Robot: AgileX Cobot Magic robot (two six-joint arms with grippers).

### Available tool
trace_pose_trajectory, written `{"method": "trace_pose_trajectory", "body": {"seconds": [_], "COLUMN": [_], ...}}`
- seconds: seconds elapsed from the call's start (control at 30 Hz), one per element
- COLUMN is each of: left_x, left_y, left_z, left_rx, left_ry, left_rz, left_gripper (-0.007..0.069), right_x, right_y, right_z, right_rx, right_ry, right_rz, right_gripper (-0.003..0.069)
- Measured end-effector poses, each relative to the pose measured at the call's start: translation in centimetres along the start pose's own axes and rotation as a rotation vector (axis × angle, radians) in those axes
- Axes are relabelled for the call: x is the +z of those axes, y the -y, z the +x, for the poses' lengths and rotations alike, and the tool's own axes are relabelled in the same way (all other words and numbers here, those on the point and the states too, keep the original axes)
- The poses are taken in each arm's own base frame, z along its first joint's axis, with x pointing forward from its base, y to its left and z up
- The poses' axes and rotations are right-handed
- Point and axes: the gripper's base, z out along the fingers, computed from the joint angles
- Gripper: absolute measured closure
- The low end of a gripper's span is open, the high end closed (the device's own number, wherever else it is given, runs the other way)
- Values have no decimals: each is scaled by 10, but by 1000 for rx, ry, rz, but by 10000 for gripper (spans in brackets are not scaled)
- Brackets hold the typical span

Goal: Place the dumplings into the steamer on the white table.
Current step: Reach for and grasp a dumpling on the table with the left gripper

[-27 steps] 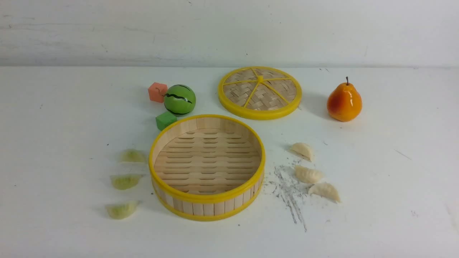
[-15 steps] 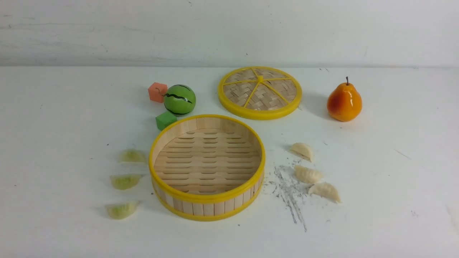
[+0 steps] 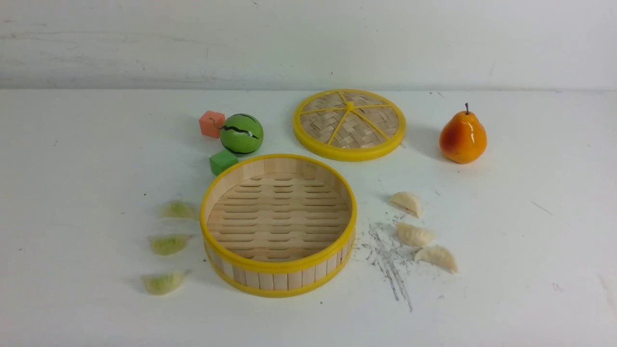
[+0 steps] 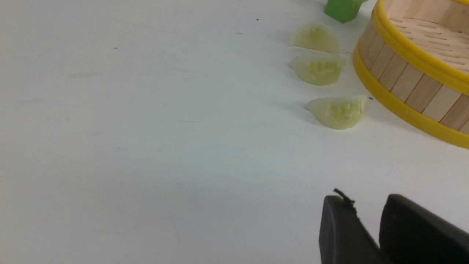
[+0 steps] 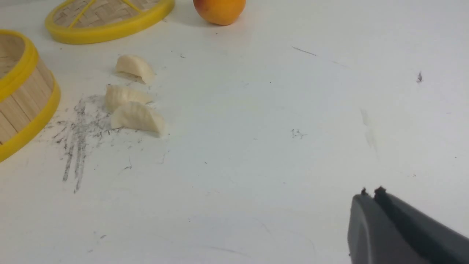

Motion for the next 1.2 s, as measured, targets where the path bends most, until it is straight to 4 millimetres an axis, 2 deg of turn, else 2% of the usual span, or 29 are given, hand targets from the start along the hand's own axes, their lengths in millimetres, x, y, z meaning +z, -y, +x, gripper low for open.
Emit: {"method": "trace_pose_trajectory", "body": {"seconds": [0.47, 0.6, 0.67, 0.7, 0.8, 0.87, 0.97, 1.0, 1.13, 1.2], "left_x": [0, -1, -4, -4, -15, -19, -32, -36, -48, -52], "left_y": [0, 2, 4, 5, 8, 9, 12, 12, 14, 14], "left_z": [-2, -14, -27, -28, -49, -54, -68, -71, -79, -83], "left_rx": [16, 18, 20, 20, 20, 20, 8, -18, -174, -331], "left_ry": [23, 154, 298, 312, 568, 643, 849, 901, 1039, 1054], "left_rz": [0, 22, 46, 48, 92, 104, 145, 167, 285, 385], "left_gripper": [461, 460, 460, 460, 458, 456, 450, 449, 447, 447], "right_x": [0, 0, 1, 0, -6, -9, -23, -28, -35, -36], "right_y": [1, 1, -1, -1, -7, -10, -17, -19, -21, -22], "right_z": [0, -2, -8, -10, -31, -39, -57, -62, -67, -69], "right_rx": [-15, -35, -48, -53, -102, -105, -62, -47, -42, -39], "right_ry": [2, 36, 116, 138, 381, 478, 724, 798, 884, 893], "right_rz": [6, 5, -11, -15, -68, -96, -187, -219, -256, -261], "right_gripper": [638, 636, 634, 634, 628, 627, 625, 624, 617, 615]}}
